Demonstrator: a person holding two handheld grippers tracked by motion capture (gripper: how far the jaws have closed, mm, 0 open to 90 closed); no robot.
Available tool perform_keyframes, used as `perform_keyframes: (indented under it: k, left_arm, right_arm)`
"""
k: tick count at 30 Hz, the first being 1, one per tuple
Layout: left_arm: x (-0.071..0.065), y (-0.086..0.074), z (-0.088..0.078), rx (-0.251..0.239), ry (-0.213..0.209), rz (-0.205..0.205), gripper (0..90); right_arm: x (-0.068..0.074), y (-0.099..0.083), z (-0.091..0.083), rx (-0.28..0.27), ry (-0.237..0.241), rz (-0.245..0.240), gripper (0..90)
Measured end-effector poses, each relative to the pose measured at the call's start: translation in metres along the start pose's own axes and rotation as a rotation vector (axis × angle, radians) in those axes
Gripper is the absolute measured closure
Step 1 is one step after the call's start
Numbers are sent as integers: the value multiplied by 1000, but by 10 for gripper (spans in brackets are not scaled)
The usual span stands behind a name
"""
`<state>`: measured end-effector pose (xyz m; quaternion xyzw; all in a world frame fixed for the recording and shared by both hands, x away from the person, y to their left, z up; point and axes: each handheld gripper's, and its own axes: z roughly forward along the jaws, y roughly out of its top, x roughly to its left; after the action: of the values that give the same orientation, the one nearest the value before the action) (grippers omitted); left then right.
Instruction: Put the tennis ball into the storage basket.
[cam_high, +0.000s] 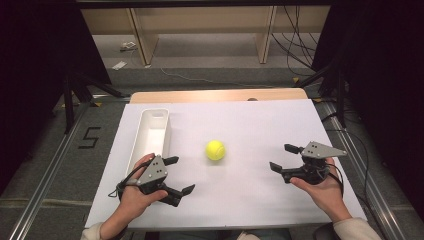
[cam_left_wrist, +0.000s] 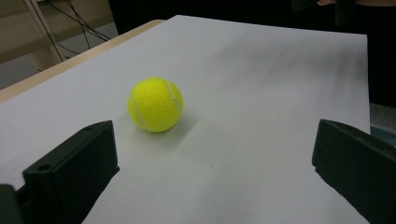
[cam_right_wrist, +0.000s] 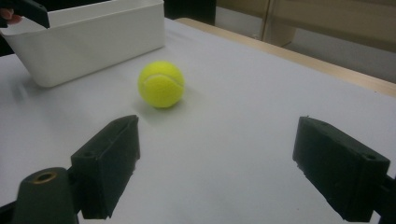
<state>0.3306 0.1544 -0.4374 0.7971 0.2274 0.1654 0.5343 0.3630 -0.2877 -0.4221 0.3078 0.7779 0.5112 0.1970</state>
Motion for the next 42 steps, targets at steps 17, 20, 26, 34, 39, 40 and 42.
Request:
perform_keyframes:
  k: [17, 20, 26, 34, 39, 40, 42]
  left_arm:
    - [-2, 0, 1, -2, 8, 6, 0]
    - [-2, 0, 1, -1, 3, 8, 0]
    - [-2, 0, 2, 5, 3, 11, 0]
    - [-2, 1, 2, 3, 3, 12, 0]
    - [-3, 1, 1, 4, 4, 14, 0]
    - [-3, 1, 2, 4, 5, 15, 0]
    - [-3, 1, 2, 4, 4, 15, 0]
  right_arm:
    - [2, 3, 11, 1, 16, -27, 153]
    - [1, 5, 15, 3, 20, -14, 153]
    - [1, 9, 28, 12, 32, -15, 153]
    - [10, 17, 51, 34, 74, -44, 153]
    - [16, 19, 60, 44, 94, -57, 154]
    - [16, 19, 60, 44, 94, -57, 154]
    - [17, 20, 64, 45, 97, -57, 154]
